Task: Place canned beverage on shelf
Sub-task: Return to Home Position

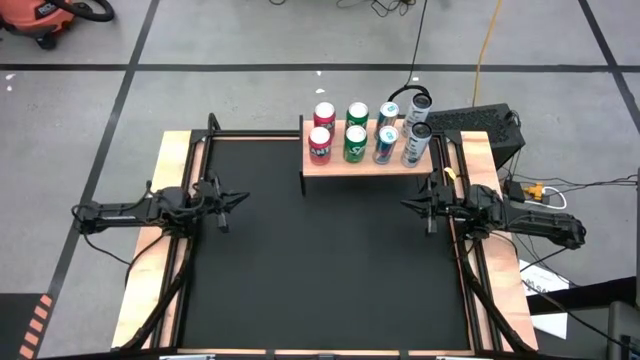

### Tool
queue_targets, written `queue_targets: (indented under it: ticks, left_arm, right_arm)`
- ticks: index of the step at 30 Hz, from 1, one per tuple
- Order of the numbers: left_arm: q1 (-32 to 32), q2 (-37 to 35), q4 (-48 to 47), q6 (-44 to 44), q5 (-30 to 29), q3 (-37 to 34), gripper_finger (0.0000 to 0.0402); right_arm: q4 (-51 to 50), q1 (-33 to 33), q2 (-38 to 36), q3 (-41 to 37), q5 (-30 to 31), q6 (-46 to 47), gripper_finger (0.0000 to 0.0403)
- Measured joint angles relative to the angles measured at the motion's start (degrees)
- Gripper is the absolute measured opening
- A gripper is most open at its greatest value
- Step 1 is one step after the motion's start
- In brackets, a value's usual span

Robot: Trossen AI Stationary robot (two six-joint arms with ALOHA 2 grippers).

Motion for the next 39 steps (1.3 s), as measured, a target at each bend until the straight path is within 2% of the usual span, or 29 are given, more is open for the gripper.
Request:
queue_targets:
  ticks: [39]
  left_arm:
    - [-0.02,0.78,-0.68,0.15,-0.70,0.04,0.0000]
  right_arm:
    - [-0.78,0.00,0.57,0.09,-0.13,-0.24,0.0000]
